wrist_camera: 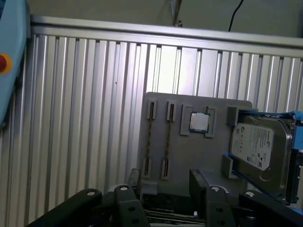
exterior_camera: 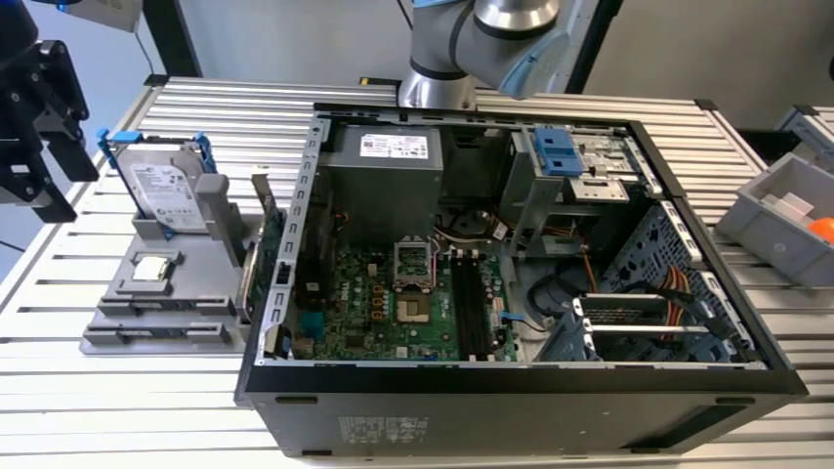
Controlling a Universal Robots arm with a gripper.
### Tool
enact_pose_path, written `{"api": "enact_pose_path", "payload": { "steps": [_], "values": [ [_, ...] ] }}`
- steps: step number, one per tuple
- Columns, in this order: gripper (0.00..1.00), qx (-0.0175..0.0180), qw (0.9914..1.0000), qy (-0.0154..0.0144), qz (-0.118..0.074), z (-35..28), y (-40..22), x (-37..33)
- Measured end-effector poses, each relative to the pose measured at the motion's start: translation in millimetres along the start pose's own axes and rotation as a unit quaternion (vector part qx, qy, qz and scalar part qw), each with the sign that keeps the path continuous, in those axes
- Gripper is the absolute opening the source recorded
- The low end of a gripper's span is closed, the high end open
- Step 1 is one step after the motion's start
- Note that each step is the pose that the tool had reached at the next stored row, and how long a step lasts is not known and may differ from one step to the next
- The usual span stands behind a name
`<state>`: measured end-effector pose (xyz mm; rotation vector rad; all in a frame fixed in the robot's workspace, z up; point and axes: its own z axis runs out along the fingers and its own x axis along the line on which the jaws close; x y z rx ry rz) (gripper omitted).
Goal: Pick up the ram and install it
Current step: 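Pick up the ram and move it above insertion slot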
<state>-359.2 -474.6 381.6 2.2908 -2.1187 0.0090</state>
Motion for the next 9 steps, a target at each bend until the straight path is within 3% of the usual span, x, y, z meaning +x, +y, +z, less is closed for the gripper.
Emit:
{"api": "enact_pose_path", "payload": {
  "steps": [7,9],
  "values": [
    [1.0,0.0,1.0,0.0,0.0,5.6,0.0,-0.2],
    [1.0,0.0002,1.0,-0.0027,0.0,7.2,0.0,-0.2]
  ]
}}
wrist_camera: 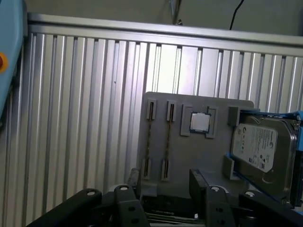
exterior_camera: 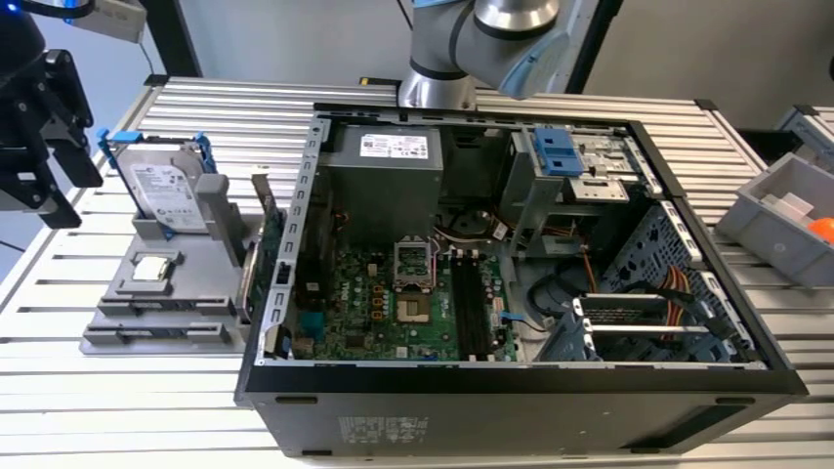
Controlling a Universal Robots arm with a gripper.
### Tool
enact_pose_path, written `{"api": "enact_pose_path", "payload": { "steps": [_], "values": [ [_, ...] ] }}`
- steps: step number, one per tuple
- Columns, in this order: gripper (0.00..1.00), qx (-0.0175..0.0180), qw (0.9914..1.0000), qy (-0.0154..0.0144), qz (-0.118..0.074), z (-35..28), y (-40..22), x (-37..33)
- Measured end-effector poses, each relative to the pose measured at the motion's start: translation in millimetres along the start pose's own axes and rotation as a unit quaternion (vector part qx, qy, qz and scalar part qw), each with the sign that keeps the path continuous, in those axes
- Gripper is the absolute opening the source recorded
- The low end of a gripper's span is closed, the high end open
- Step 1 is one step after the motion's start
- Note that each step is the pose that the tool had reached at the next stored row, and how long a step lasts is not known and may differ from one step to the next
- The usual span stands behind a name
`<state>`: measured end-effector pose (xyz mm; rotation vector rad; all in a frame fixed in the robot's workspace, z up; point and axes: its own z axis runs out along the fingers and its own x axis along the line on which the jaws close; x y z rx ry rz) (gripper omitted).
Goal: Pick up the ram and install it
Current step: 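Pick up the ram and move it above insertion slot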
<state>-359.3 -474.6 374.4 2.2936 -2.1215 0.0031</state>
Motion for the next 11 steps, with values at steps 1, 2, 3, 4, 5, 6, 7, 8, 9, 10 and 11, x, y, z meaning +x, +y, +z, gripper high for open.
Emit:
{"api": "enact_pose_path", "payload": {
  "steps": [1,2,3,4,5,6,7,8,9,10,11],
  "values": [
    [1.0,0.0002,0.99999,-0.0037,0.0,0.6,0.0,0.0],
    [1.0,0.0007,0.99996,-0.0087,0.0,1.2,0.0,0.0],
    [1.0,0.0011,0.99991,-0.0137,0.0,1.6,-0.1,0.1],
    [1.0,0.0015,0.99983,-0.0183,0.0,2.1,-0.1,0.1],
    [1.0,0.0016,0.99979,-0.0206,0.0,2.6,-0.1,0.1],
    [1.0,0.0017,0.99979,-0.0206,0.0,3.0,-0.2,0.0],
    [1.0,0.0016,0.99979,-0.0206,0.0,3.3,-0.1,0.0],
    [1.0,0.0016,0.99979,-0.0206,0.0,3.7,-0.1,0.1],
    [1.0,0.0016,0.99979,-0.0206,0.0,4.1,-0.1,0.1],
    [1.0,0.0016,0.99979,-0.0206,0.0,4.3,0.0,0.3],
    [1.0,0.0017,0.99979,-0.0206,0.0,4.8,0.0,0.5]
  ]
}}
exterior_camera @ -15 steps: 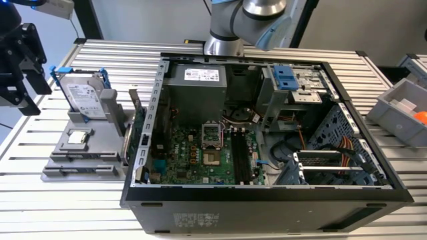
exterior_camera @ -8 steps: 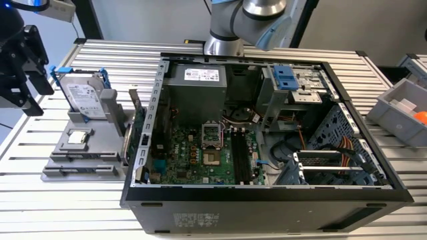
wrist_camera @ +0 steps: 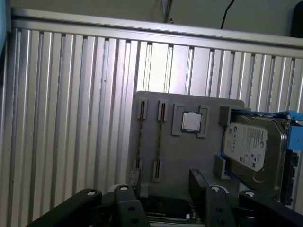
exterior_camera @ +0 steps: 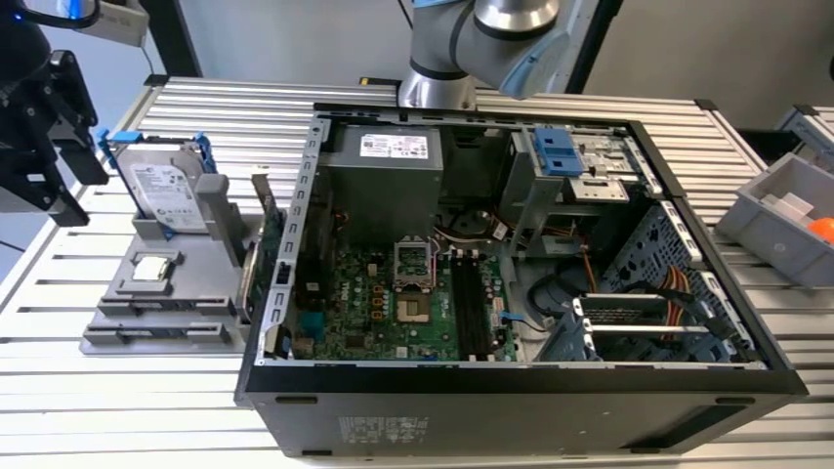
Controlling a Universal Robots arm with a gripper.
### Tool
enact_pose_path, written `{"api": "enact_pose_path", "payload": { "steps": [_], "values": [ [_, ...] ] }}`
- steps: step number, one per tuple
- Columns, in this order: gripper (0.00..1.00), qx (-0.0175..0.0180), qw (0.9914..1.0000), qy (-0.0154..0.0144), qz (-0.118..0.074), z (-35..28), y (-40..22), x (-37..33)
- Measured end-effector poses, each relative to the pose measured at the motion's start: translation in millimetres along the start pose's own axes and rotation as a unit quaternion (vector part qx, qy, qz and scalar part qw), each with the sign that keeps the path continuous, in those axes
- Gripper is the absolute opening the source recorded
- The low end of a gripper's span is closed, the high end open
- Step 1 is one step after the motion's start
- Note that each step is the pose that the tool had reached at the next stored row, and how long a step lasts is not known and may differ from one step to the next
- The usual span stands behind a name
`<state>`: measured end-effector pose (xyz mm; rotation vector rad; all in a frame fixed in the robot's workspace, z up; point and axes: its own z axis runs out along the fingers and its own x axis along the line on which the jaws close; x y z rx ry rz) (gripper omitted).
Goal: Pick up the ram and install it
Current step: 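Pick up the ram and move it above insertion slot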
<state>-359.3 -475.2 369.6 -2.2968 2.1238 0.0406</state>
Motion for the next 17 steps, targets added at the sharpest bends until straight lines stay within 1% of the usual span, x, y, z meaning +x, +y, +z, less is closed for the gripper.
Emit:
{"api": "enact_pose_path", "payload": {
  "steps": [17],
  "values": [
    [1.0,-0.0001,1.0,-0.0001,0.0,7.0,0.4,6.5]
  ]
}}
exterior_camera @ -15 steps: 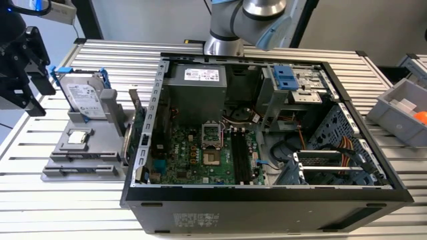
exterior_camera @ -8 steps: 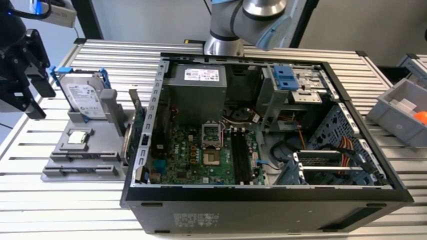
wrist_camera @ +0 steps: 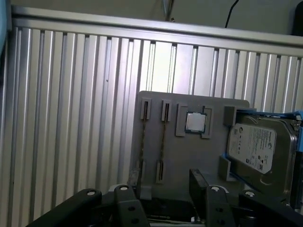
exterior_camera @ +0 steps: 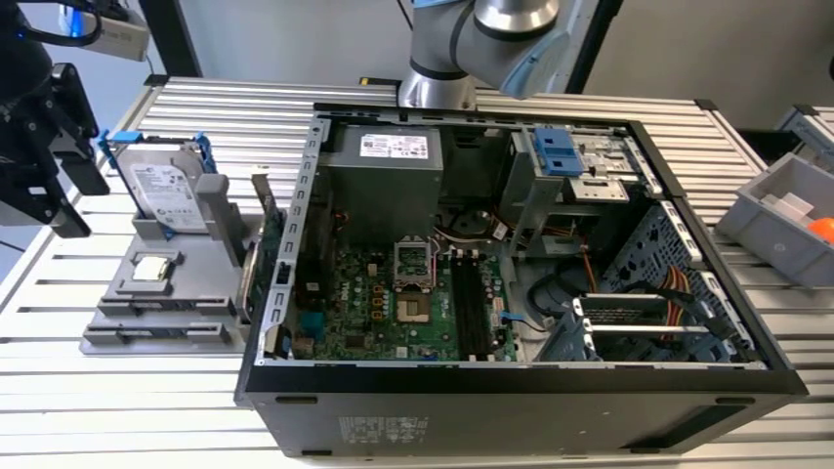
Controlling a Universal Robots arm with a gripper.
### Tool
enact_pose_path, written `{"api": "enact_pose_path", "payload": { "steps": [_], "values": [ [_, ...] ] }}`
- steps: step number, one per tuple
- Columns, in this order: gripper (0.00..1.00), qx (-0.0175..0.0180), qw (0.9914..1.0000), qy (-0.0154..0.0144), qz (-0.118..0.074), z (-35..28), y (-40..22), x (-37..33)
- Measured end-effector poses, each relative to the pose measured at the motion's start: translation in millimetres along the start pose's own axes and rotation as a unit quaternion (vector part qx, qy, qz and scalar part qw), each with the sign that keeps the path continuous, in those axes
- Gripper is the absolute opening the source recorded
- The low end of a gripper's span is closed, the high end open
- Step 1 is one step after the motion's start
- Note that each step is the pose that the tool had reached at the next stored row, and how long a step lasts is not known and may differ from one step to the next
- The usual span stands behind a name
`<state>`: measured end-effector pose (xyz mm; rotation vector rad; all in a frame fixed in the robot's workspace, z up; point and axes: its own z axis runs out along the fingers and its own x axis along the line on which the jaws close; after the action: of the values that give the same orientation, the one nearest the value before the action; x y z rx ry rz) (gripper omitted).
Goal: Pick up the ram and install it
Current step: 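Pick up the ram and move it above insertion slot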
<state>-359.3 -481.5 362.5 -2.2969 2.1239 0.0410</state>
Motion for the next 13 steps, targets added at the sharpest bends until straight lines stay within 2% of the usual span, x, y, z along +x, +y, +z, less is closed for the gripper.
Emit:
{"api": "enact_pose_path", "payload": {
  "steps": [6,13],
  "values": [
    [1.0,-0.0006,1.0,-0.0001,0.0,2.8,0.2,3.6],
    [1.0,-0.0012,1.0,0.0001,0.0,8.8,0.2,4.1]
  ]
}}
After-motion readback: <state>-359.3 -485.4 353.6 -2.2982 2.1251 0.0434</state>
